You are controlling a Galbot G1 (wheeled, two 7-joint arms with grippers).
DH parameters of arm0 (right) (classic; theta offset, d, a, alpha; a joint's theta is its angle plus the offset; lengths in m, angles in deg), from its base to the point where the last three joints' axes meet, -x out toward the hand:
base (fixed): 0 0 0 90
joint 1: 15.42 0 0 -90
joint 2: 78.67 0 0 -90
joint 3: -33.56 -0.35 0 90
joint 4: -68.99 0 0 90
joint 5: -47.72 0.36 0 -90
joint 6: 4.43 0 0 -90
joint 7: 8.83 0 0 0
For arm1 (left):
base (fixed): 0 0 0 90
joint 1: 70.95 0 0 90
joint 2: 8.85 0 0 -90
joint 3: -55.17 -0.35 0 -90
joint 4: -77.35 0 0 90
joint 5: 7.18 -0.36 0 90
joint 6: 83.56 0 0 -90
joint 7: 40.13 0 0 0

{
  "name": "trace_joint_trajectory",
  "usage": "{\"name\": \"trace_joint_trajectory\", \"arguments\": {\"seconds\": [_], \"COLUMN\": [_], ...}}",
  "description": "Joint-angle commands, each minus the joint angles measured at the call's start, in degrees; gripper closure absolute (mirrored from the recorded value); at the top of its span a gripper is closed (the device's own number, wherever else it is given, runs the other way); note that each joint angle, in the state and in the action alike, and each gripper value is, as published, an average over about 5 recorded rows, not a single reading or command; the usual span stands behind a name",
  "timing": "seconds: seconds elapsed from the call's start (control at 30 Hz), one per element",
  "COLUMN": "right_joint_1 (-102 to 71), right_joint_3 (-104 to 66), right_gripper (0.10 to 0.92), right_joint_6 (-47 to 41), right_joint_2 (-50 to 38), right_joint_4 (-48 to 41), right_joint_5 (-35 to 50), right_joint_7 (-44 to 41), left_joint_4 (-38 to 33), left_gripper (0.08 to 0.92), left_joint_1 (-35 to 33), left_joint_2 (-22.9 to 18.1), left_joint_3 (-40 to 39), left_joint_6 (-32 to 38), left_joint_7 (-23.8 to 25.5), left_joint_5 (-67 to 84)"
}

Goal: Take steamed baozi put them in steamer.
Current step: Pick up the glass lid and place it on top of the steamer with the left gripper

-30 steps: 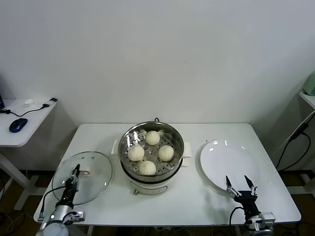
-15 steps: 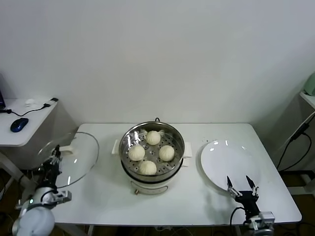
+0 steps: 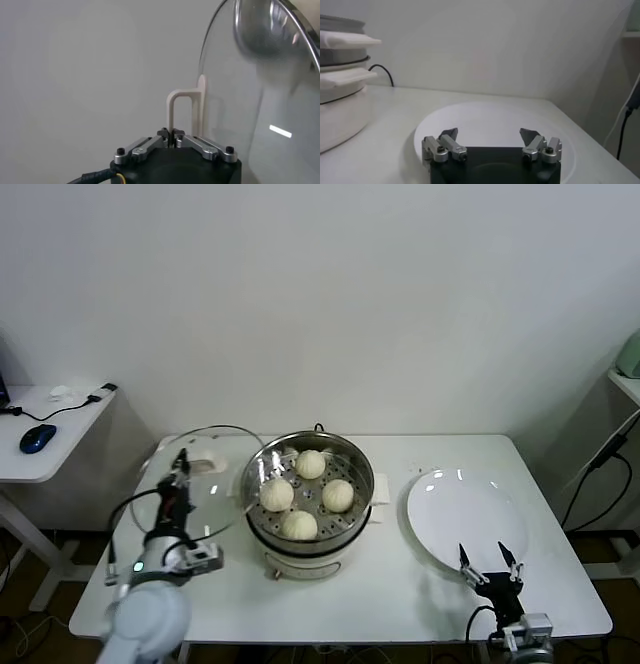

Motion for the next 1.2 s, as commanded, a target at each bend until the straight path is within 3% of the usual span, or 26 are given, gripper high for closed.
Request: {"name": "trace_joint_trajectory", "arguments": {"seconds": [0.03,0.27,0.67,0.87,1.2], "right_joint_1": [0.1,0.1,-0.3,-0.6,-0.8], "right_joint_3": [0.2,0.1,0.1,0.1,-0.1], "right_gripper": [0.203,0.202,0.203,0.202,0.202], "right_joint_6": [0.8,2.3,5.2,6.4,7.9], "right_joint_2": [0.0,-0.3,0.0,0.3,0.7], "right_joint_4": [-1.1,-2.2,-4.2,-4.6,-5.1], "right_joint_5": [-0.4,0.9,1.4,1.3,1.0], "right_joint_7": [0.3,0.1,0.4,0.7,1.0], "left_joint_4": [-6.6,-2.8,7.2,11.0,15.1], "left_gripper": [0.866,0.866,0.866,0.866,0.866], "left_joint_1": [1.8,10.2,12.1,12.4,12.8], "left_joint_2": [-0.2,-9.1,-21.4,-23.3,-22.4], "left_joint_3": [-10.4,-24.2,-30.1,-29.7,-27.7], "left_joint_6": [-7.3,-13.0,-13.6,-13.2,-12.5], "left_joint_7": [3.7,9.6,9.4,8.0,5.4], "left_joint_5": [-5.1,-17.2,-25.4,-26.2,-26.5]}}
